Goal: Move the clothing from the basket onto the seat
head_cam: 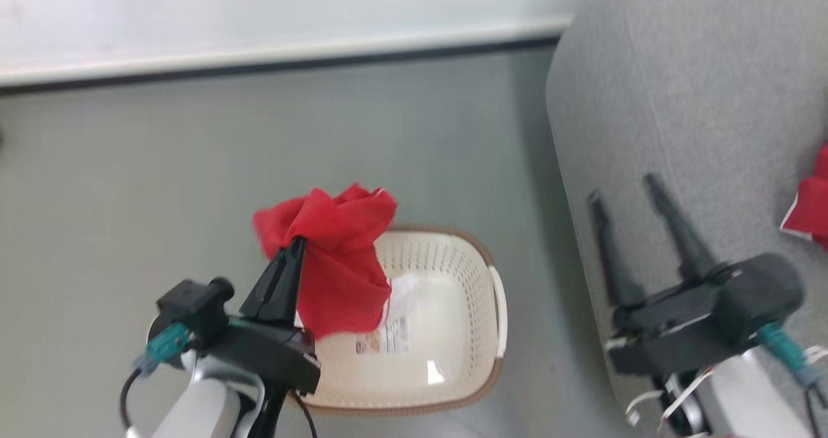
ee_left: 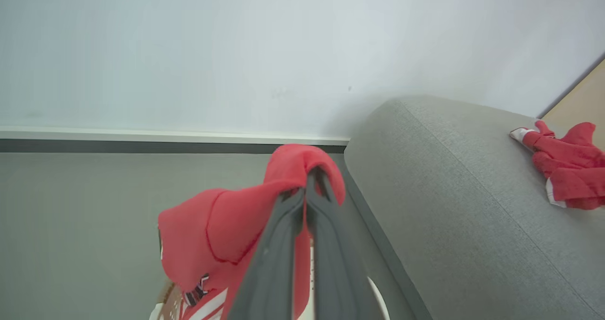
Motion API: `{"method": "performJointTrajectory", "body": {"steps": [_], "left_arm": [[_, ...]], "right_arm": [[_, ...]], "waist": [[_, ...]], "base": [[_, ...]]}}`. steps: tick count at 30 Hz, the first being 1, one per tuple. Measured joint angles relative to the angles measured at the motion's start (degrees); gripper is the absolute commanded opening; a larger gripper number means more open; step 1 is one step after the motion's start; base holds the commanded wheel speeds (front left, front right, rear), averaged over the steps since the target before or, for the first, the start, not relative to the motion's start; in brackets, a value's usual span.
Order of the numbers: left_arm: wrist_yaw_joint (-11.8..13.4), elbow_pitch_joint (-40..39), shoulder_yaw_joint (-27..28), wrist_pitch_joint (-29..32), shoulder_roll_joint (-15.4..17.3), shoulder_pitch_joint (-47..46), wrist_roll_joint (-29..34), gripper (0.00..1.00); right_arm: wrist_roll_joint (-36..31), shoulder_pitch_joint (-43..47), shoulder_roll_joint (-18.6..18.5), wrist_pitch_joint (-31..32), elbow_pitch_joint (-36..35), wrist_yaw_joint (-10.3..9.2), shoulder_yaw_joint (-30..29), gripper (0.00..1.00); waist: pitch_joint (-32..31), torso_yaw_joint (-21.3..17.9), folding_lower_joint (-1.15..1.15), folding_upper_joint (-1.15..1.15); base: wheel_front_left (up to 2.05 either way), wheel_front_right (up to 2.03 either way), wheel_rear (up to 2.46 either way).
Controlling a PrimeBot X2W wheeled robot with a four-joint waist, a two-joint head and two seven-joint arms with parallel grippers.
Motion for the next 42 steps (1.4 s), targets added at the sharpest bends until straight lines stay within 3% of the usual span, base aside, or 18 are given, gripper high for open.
{"method": "performJointTrajectory", "body": {"steps": [7, 12, 20, 29, 30, 31, 36, 37, 38, 39, 40, 41, 42], "left_arm": [[1.36, -9.37, -0.07, -0.03, 0.79, 4.99, 0.57, 0.0], [2.41, -14.95, -1.71, 1.09, 1.1, 7.41, 0.92, 0.0], [3.38, -20.83, -6.38, 5.82, -0.42, 8.87, 1.27, 0.0], [4.44, -30.44, -10.93, 11.4, 0.03, 12.96, 1.82, 0.0], [4.87, -31.36, -11.21, 11.96, 0.16, 13.29, 1.83, 0.0], [5.0, -32.23, -11.57, 12.52, 0.21, 13.49, 1.83, 0.0], [6.51, -35.44, -11.56, 14.75, 0.81, 15.25, 1.85, 0.0], [7.05, -35.73, -11.28, 15.18, 1.14, 15.65, 1.85, 0.15], [7.4, -35.86, -11.0, 15.48, 1.37, 15.88, 1.83, 0.37], [7.59, -35.99, -10.55, 15.71, 1.44, 16.14, 1.85, 0.45], [7.92, -36.15, -10.22, 15.77, 1.49, 16.49, 1.83, 0.65], [7.94, -36.17, -9.95, 16.1, 1.55, 16.85, 1.83, 0.65], [8.23, -36.13, -9.75, 16.19, 1.66, 17.05, 1.83, 0.91]], "right_arm": [[-1.04, 2.02, 0.41, 0.0, 1.66, 3.0, 5.3, 1.0], [-2.24, 1.99, 2.98, 0.03, 3.92, 5.47, 14.08, 1.0], [-2.07, 2.22, 4.45, 1.09, 7.04, 6.35, 21.72, 1.0], [-1.38, 1.26, 4.61, 2.04, 8.28, 6.41, 24.6, 1.0], [-1.26, 0.93, 4.63, 2.09, 8.43, 6.41, 24.75, 0.83], [-0.91, 0.74, 4.61, 2.11, 8.56, 6.41, 24.87, 0.0], [1.63, 0.7, 4.49, 2.36, 8.34, 6.42, 25.69, 0.0], [1.96, 0.73, 4.39, 2.36, 8.15, 6.42, 25.97, 0.0], [2.26, 0.8, 4.22, 2.36, 7.87, 6.42, 26.14, 0.0], [2.63, 0.93, 4.0, 2.37, 7.56, 6.42, 26.16, 0.0], [3.04, 1.18, 3.64, 2.37, 7.08, 6.43, 26.09, 0.0], [3.49, 1.4, 3.19, 2.37, 6.71, 6.43, 26.01, 0.0], [3.74, 1.54, 2.68, 2.38, 6.51, 6.43, 25.88, 0.0]], "waist": [[-6.05, 1.57, 0.0, 0.01], [-11.18, 3.01, 0.0, 0.0], [-17.92, 5.11, 0.0, 0.0], [-22.74, 8.45, 0.01, 0.0], [-23.1, 8.68, 0.01, 0.0], [-23.42, 8.88, 0.01, 0.0], [-24.08, 8.98, 0.01, 0.0], [-24.05, 8.76, 0.01, 0.01], [-23.98, 8.47, 0.01, 0.01], [-23.9, 8.14, 0.02, 0.01], [-23.81, 7.77, 0.02, 0.01], [-23.7, 7.35, 0.02, 0.01], [-23.6, 6.9, 0.02, 0.01]], "base": [[0.0, 0.0, 0.0], [0.0, 0.0, 0.0], [0.0, 0.0, 0.0], [0.0, 0.0, 0.0], [0.0, 0.0, 0.0], [0.0, 0.0, 0.0], [0.0, 0.0, 0.0], [0.0, 0.0, 0.0], [0.0, 0.0, 0.0], [0.0, 0.0, 0.0], [0.0, 0.0, 0.0], [0.0, 0.0, 0.0], [0.0, 0.0, 0.0]]}}
